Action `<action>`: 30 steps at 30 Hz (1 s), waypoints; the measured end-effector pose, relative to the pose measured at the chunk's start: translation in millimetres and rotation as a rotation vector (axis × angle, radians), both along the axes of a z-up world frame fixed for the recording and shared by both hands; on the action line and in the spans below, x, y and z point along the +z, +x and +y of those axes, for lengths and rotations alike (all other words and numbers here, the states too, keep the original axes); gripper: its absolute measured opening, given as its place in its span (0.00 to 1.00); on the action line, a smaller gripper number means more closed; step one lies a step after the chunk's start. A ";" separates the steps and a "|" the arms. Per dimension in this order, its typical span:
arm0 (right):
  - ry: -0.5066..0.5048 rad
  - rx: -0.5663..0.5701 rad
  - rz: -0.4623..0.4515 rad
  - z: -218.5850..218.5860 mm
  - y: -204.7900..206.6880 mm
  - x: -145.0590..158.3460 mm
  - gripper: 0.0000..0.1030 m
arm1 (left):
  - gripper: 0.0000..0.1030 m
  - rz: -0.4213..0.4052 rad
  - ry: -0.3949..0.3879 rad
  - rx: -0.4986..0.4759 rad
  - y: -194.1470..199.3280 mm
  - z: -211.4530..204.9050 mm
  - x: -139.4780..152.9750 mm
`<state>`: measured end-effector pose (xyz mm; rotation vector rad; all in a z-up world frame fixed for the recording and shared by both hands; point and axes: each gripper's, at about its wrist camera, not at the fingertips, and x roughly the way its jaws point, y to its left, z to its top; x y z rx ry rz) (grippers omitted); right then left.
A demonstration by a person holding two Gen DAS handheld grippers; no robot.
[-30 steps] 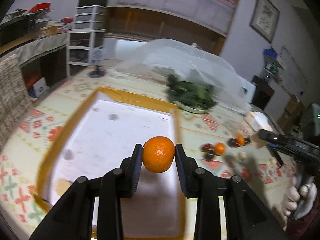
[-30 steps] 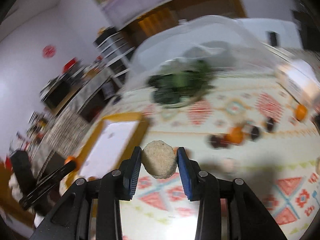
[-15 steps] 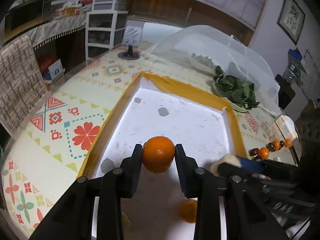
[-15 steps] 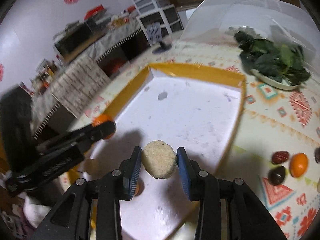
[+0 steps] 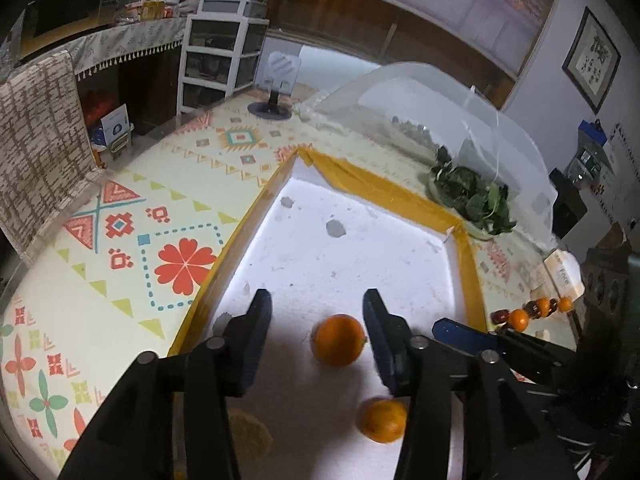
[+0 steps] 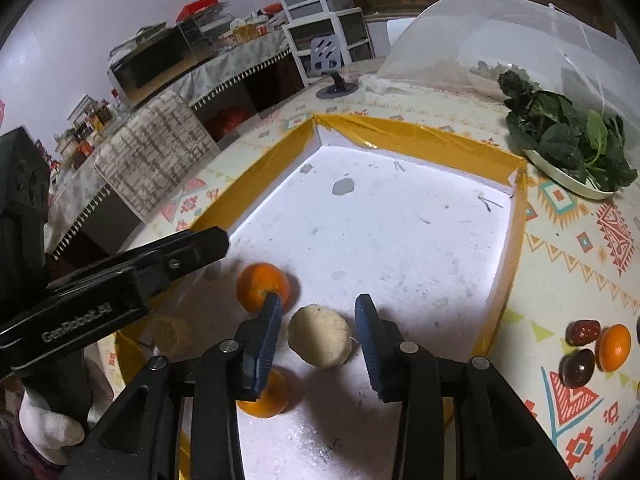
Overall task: Organize fruits
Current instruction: 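Grasp a mandarin with the left tool while the right tool grasps a rice cake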
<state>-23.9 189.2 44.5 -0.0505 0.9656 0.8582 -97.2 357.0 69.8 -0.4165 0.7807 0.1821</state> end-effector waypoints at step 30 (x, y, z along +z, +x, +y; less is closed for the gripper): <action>0.089 -0.649 -0.036 -369.5 23.6 14.0 0.60 | 0.88 -0.025 -0.106 -0.267 -3.2 -187.3 36.4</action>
